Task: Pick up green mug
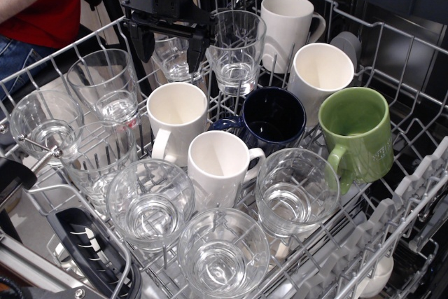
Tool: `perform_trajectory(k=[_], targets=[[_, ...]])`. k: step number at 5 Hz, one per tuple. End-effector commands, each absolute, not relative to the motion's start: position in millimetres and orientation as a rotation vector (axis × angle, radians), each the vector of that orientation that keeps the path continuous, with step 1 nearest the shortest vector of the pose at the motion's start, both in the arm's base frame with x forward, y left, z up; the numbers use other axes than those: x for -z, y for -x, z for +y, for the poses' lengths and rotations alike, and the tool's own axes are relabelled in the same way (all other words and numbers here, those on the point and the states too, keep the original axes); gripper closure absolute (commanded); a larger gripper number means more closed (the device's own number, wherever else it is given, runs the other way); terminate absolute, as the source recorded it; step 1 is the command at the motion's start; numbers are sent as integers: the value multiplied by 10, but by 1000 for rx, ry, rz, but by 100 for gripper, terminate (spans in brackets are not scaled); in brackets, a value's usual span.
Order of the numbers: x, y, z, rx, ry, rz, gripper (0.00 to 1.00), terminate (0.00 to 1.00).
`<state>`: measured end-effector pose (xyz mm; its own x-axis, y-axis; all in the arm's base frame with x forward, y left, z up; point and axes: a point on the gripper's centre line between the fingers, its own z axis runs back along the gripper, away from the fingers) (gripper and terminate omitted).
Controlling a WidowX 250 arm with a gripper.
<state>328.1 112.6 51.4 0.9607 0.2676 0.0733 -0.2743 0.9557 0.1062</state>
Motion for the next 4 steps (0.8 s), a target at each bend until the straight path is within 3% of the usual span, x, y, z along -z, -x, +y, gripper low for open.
perform_trajectory(k=[1,2,3,4], targets=[[-514,-3281,1126,-275,-116,-58,0,0],[-616,-3480,865,-237,-3,-67,0,0],[-719,-3579,666,-171,141,-266,0,0],[-820,-3684,457,-106,152,-244,0,0]])
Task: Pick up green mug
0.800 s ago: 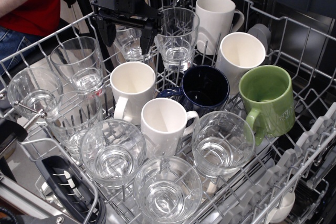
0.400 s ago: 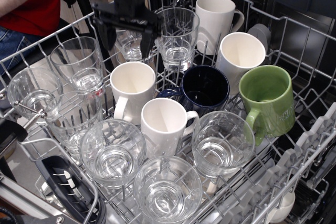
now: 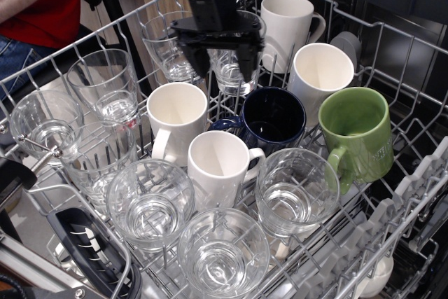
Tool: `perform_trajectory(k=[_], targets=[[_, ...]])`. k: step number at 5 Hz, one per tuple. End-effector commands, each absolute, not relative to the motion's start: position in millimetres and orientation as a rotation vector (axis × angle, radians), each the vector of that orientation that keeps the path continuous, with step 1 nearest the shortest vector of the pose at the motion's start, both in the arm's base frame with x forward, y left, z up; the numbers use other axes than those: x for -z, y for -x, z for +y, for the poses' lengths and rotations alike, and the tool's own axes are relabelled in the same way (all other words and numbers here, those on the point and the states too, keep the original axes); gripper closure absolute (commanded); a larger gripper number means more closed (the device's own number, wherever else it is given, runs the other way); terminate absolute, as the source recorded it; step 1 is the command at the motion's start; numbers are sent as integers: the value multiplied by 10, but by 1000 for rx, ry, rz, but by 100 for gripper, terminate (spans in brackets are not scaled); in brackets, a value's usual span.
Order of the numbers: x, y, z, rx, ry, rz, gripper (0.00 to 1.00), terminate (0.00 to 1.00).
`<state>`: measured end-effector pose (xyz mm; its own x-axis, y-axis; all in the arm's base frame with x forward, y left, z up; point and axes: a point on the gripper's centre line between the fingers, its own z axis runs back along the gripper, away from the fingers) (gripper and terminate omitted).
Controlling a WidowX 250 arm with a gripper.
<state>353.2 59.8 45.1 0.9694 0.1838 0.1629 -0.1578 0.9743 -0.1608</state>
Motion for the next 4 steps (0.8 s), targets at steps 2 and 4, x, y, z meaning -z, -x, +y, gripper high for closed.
perform_trajectory(k=[2,4], targets=[[-935,-3735,83,99,213,-278,0,0],[-694,-3810,-355,45,204,-283,0,0]])
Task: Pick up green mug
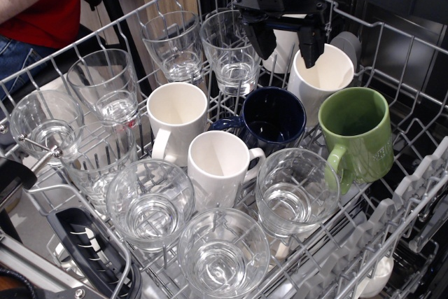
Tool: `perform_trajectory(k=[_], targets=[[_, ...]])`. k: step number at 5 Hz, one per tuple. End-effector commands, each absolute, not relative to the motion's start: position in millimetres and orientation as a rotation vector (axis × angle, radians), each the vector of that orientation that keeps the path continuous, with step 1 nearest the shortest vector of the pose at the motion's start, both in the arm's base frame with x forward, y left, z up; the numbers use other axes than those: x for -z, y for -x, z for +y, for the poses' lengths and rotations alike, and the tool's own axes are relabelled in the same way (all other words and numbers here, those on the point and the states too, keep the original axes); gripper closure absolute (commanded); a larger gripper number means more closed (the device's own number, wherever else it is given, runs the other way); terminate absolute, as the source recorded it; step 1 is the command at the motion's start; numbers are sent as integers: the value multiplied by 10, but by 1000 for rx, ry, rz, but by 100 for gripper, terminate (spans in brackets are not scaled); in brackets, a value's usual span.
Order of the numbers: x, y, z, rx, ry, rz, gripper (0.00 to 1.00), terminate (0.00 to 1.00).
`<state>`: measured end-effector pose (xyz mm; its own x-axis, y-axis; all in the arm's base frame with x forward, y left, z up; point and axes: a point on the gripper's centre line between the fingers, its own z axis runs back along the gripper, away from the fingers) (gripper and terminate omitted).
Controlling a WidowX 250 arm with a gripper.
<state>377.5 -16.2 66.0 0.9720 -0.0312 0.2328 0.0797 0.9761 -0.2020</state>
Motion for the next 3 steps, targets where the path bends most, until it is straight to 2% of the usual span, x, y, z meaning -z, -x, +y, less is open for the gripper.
perform_trajectory(k=[1,2,3], targets=[[-561,-3979,-520,-16,203,-274,0,0],[-417,-4053,-657,-101,235,-226,0,0],[-307,-4125,-830,-120,230,-275,0,0]])
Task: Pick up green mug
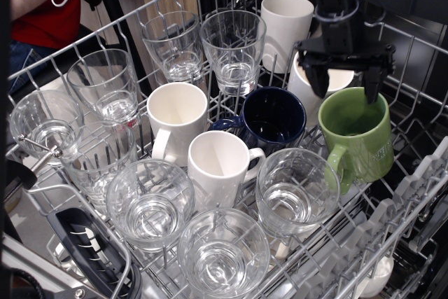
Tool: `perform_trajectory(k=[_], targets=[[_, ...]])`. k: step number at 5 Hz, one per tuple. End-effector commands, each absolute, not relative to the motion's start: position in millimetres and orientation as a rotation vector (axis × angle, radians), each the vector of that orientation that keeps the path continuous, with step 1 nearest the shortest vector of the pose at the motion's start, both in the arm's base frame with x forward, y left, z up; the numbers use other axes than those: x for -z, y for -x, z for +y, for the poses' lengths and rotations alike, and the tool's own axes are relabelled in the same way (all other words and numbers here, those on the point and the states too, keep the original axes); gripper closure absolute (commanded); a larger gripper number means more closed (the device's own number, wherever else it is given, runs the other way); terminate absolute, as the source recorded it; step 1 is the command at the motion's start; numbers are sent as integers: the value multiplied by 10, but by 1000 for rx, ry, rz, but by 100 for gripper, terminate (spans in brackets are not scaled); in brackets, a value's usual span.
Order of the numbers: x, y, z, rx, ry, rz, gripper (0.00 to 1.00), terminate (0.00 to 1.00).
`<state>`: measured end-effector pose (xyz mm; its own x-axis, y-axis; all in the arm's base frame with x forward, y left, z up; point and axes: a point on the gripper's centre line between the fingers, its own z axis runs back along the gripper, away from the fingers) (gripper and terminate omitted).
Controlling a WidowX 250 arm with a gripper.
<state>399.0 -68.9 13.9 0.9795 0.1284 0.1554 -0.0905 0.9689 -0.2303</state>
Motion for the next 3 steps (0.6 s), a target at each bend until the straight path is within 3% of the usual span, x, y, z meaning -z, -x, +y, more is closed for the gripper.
perform_trajectory(k=[1,3], targets=[[-166,-4193,-897,-148,235,-238,0,0],[18,-4210,-1056,-143,187,-240,0,0]])
